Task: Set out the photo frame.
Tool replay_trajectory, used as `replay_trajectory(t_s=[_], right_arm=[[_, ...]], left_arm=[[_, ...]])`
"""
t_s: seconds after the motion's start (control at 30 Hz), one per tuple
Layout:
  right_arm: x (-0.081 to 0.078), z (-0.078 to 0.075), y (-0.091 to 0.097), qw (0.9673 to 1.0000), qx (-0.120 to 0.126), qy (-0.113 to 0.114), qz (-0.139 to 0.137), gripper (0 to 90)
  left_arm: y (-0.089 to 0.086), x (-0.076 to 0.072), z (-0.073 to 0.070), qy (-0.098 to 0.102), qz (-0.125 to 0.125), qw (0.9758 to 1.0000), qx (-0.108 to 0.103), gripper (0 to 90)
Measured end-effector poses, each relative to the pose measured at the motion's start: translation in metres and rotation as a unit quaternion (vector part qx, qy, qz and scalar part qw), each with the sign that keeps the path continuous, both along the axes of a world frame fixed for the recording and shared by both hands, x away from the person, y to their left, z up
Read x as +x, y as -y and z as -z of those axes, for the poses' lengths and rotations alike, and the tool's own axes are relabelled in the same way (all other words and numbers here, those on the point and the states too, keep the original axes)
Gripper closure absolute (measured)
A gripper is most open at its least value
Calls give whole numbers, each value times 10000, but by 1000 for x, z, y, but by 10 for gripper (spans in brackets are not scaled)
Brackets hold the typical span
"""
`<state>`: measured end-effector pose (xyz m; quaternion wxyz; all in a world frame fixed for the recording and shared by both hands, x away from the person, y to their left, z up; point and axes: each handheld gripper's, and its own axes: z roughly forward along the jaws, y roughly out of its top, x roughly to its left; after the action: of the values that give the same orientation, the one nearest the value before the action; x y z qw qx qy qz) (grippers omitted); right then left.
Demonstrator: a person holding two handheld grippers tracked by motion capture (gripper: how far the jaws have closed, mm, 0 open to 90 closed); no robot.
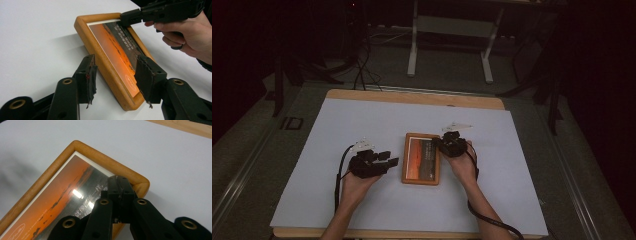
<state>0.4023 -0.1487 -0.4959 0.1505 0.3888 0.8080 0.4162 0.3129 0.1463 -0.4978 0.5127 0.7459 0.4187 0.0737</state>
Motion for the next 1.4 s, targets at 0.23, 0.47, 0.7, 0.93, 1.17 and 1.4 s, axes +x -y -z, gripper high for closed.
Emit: replay_trajectory(t_s=[0.23, 0.47, 0.7, 0.93, 1.17, 1.4], right_arm=[[4, -1, 1, 10000, -25, -58, 53, 899], [9, 2, 7, 9997, -41, -117, 207, 900], [13, 6, 12, 9993, -36, -177, 331, 900], [17, 14, 18, 9977, -94, -344, 577, 900], [19, 20, 22, 9965, -50, -453, 698, 900], [20, 20, 23, 9965, -19, -481, 690, 900]], left_arm=[[3, 0, 1, -65, -4, 10000, 70, 476], [8, 0, 3, -123, 44, 9999, 52, 468], [15, 0, 6, -177, 130, 9997, 88, 469], [21, -1, 7, -175, 163, 9997, 87, 444], [28, -2, 8, -171, 263, 9995, 90, 432], [36, -6, 9, -155, 380, 9992, -1, 401]])
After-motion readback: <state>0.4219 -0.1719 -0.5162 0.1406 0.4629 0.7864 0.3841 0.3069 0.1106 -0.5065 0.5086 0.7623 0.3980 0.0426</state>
